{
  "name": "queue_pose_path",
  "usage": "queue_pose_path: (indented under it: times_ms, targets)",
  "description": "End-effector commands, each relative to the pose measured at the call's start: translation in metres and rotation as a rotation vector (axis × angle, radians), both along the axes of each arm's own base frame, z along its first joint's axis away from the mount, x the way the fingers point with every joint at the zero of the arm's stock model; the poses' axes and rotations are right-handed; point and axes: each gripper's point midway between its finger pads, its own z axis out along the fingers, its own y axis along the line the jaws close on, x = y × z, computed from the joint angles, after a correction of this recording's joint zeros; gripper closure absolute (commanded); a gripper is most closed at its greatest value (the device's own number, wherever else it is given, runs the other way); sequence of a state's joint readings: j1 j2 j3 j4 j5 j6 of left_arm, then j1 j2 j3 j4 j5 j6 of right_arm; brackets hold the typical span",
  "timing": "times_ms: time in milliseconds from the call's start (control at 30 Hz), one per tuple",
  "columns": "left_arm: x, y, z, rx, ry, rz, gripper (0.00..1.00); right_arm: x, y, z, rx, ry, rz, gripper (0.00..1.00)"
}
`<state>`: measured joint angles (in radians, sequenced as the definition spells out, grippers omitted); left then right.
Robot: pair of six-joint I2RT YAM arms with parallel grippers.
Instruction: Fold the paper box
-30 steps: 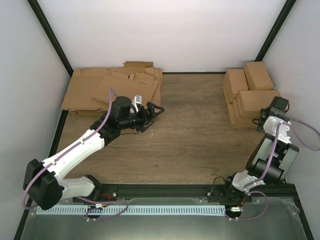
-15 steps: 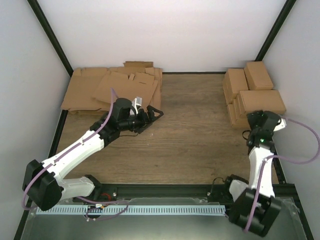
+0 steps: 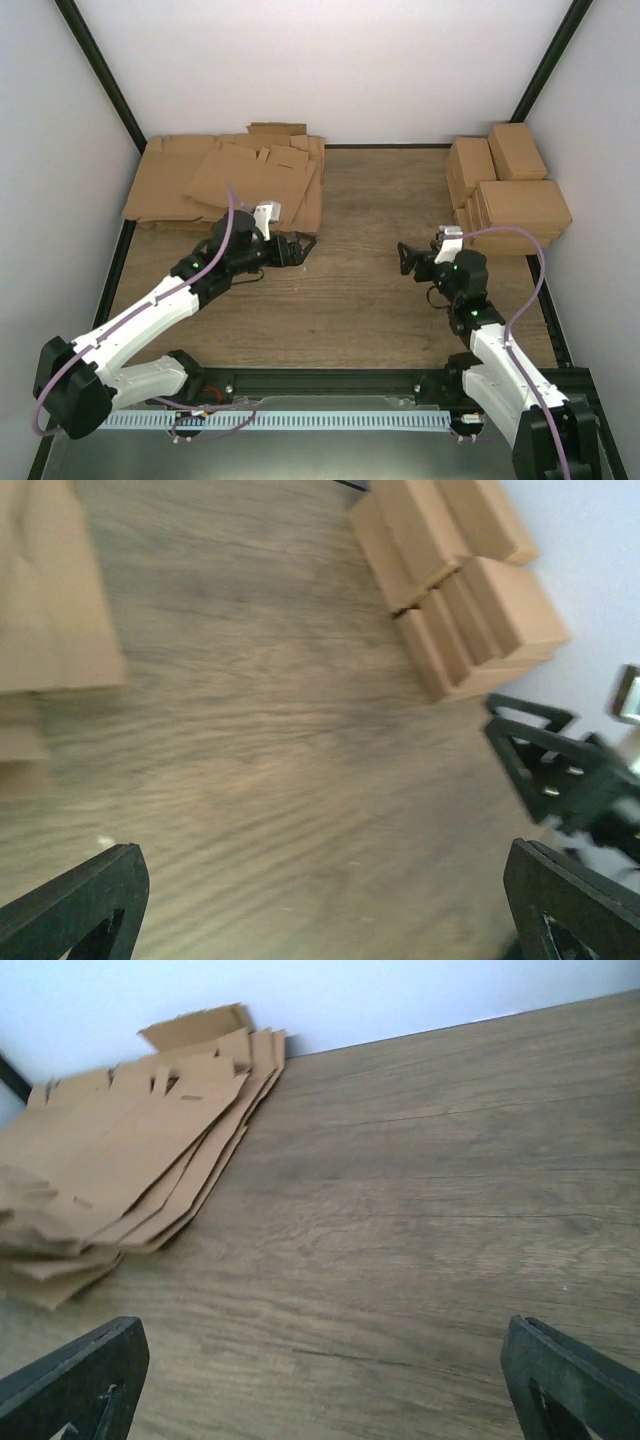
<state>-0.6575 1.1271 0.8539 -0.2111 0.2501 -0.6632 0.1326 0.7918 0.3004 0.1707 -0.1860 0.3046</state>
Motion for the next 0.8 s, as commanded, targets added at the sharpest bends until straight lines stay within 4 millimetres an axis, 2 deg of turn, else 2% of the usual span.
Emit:
queue_pose_path:
  times_ms: [0, 167, 267, 367, 433, 533, 633, 767]
  targets:
    - [0.01, 0.034, -0.019, 0.236, -0.24, 0.05, 0.0, -0.007, 0.02, 0.022, -0.13, -0.22, 0.141, 0.0]
    - [0.018, 0.075, -0.03, 0.344, -0.361, 0.214, 0.0, -0.003, 0.005, 0.021, -0.135, -0.21, 0.047, 0.0]
    - [0.024, 0.095, -0.035, 0.412, -0.429, 0.276, 0.0, -0.001, -0.014, 0.024, -0.066, -0.213, -0.09, 0.0]
    - [0.035, 0.124, -0.043, 0.488, -0.441, 0.384, 0.0, -0.001, -0.04, 0.021, -0.038, -0.192, -0.244, 0.0]
    - [0.041, 0.144, -0.047, 0.512, -0.437, 0.452, 0.0, -0.004, -0.049, 0.02, -0.021, -0.184, -0.3, 0.0]
    - [0.047, 0.172, -0.051, 0.525, -0.439, 0.542, 0.0, -0.011, -0.04, 0.025, -0.013, -0.218, -0.241, 0.0]
    - [0.046, 0.196, -0.058, 0.532, -0.437, 0.613, 0.0, -0.014, -0.039, 0.015, 0.008, -0.152, -0.24, 0.0]
    - [0.038, 0.206, -0.063, 0.514, -0.456, 0.648, 0.0, -0.011, -0.037, 0.012, 0.002, -0.133, -0.231, 0.0]
